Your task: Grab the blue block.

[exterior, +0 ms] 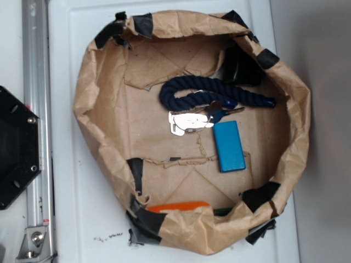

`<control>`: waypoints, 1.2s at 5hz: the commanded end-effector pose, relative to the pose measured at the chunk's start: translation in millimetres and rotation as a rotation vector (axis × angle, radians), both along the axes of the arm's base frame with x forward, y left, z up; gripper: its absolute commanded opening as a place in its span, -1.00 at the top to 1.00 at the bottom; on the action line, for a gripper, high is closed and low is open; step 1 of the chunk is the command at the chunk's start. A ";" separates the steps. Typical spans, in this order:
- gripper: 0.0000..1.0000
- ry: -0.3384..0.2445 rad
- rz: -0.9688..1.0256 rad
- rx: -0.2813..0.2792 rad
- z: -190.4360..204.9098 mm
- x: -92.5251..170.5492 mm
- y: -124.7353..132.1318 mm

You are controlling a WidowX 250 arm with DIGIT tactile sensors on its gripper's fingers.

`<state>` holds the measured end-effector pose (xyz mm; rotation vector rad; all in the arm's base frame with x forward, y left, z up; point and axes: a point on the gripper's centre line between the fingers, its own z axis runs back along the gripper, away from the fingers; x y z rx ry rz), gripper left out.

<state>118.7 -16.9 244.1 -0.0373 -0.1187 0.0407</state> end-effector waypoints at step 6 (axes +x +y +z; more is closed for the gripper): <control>-1.00 -0.028 -0.695 0.044 -113.5 134.3 10.0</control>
